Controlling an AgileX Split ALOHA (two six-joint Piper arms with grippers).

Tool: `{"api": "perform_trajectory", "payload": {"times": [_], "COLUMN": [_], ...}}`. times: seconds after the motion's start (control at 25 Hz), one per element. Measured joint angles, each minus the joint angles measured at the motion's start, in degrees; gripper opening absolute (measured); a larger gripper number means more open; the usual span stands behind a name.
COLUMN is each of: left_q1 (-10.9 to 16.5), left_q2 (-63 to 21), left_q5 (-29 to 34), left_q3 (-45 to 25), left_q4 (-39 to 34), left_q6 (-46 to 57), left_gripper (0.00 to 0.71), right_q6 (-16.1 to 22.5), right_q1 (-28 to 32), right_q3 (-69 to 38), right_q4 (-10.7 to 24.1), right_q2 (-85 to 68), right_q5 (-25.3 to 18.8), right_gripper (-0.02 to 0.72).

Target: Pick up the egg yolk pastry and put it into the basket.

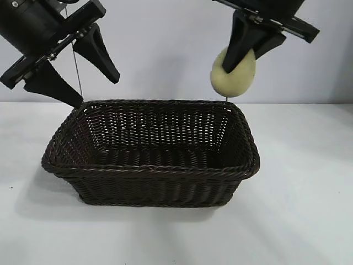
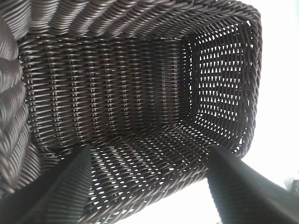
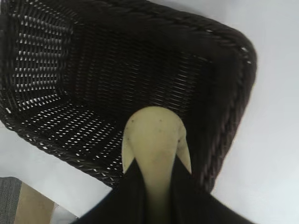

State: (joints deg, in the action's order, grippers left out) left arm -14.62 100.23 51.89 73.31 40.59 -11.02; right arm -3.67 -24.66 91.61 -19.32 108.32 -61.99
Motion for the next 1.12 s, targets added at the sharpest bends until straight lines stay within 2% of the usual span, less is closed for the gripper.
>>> {"api": "perform_trajectory", "payload": {"times": [0.16, 0.32, 0.4, 0.52, 0.64, 0.92, 1.12], "left_q1": [0.00, 0.00, 0.00, 0.00, 0.00, 0.00, 0.00], "left_q2": [0.00, 0.00, 0.00, 0.00, 0.00, 0.00, 0.00], "left_q5": [0.00, -0.06, -0.06, -0.06, -0.06, -0.06, -0.02], "left_q3": [0.00, 0.00, 0.00, 0.00, 0.00, 0.00, 0.00], "left_q4": [0.00, 0.00, 0.00, 0.00, 0.00, 0.00, 0.00], "left_q6": [0.00, 0.00, 0.00, 0.00, 0.00, 0.00, 0.00], "left_gripper": [0.507, 0.507, 0.507, 0.507, 0.507, 0.507, 0.507], "right_q6": [1.36, 2.34, 2.39, 2.39, 2.39, 2.14, -1.30], "right_q1": [-1.31, -1.36, -1.36, -1.36, -1.36, -0.63, 4.56], "right_q3": [0.00, 0.00, 0.00, -0.05, -0.05, -0.05, -0.05], "right_q4": [0.44, 0.49, 0.49, 0.42, 0.42, 0.28, -0.30], "right_q2": [4.04, 8.01, 8.80, 8.88, 8.82, 6.09, 2.07], "right_q5": [3.98, 4.86, 4.97, 5.11, 5.06, 3.68, -1.86], "right_gripper": [0.066, 0.094, 0.153, 0.317, 0.431, 0.465, 0.465]}}
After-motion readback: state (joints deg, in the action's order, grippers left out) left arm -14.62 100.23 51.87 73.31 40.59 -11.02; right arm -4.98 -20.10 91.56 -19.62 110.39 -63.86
